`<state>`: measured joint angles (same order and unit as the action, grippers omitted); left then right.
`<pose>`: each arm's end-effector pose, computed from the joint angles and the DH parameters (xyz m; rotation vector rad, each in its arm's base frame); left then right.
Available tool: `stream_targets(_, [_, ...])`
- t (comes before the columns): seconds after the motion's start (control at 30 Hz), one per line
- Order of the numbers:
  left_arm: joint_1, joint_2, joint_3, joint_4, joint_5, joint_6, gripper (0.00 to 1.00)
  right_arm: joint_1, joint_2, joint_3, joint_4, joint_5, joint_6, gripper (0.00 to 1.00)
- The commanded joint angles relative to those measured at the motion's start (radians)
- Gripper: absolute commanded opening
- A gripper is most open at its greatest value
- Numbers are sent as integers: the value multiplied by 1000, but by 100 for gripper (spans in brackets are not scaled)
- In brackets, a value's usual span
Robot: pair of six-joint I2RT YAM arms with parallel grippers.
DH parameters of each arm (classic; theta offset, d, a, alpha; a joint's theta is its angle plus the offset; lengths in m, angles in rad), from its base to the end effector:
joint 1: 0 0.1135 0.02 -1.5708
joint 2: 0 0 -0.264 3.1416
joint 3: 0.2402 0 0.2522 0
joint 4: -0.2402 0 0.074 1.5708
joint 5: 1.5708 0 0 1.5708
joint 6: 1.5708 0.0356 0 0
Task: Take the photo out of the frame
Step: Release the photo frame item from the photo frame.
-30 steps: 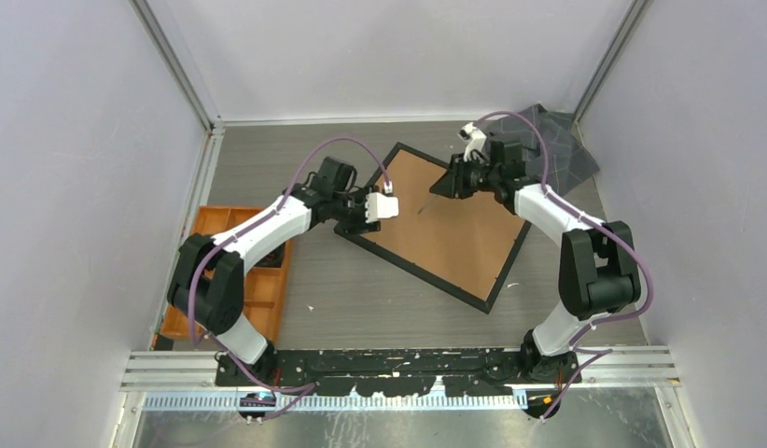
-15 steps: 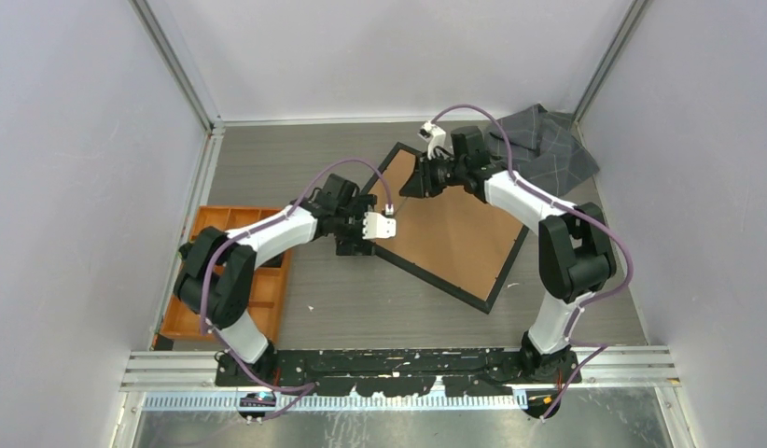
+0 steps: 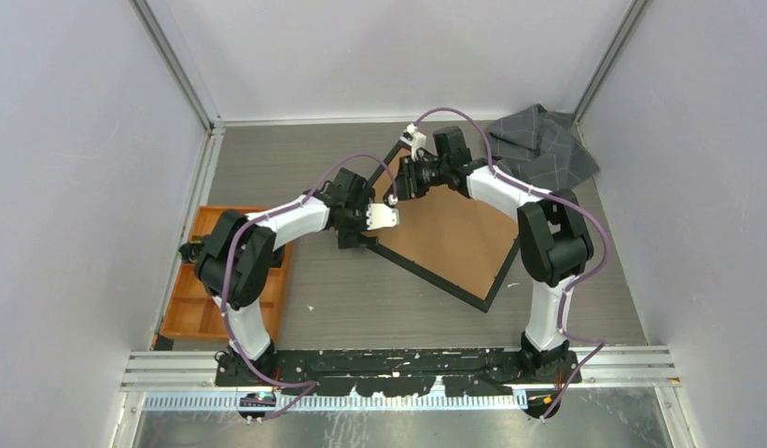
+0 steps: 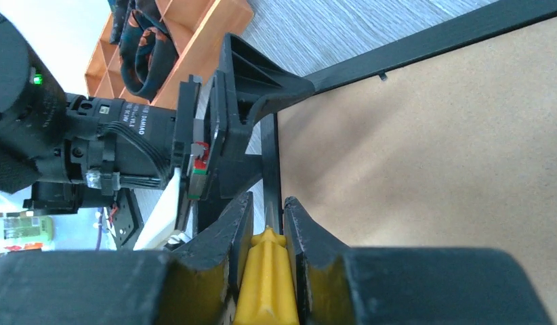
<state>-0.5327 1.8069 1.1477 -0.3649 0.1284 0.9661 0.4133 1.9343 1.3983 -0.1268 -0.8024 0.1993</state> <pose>0.3155 -0.1913 0.1742 1.7923 1.8579 -0.0065 0.3862 0.1973 0.2260 -0.6938 2.1575 1.2242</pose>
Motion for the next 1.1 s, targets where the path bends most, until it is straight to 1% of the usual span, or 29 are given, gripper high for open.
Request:
stream_targets(0.0, [7, 32, 25, -36, -1, -17, 100, 1, 25, 23, 69, -45, 56, 1])
stream_targets(0.07, [7, 25, 31, -49, 29, -24, 100, 0, 41, 18, 77, -35, 45, 1])
stream_targets(0.2, [7, 14, 50, -92, 67, -24, 96, 0, 75, 20, 45, -36, 17, 1])
stream_targets(0.4, [5, 11, 83, -143, 114, -28, 86, -1, 94, -9, 53, -57, 15, 1])
stream_targets(0.47, [4, 11, 79, -135, 116, -32, 86, -3, 104, -9, 51, -61, 15, 1])
stream_targets(0.63, [-3, 6, 59, -116, 112, -21, 84, -6, 132, -21, 104, -83, 11, 1])
stream_targets(0.8, [-3, 3, 58, -117, 122, -24, 84, -7, 157, -34, 122, -127, -16, 1])
stream_targets(1.07, [-6, 18, 67, -120, 132, -33, 81, -21, 180, -56, 124, -167, -60, 1])
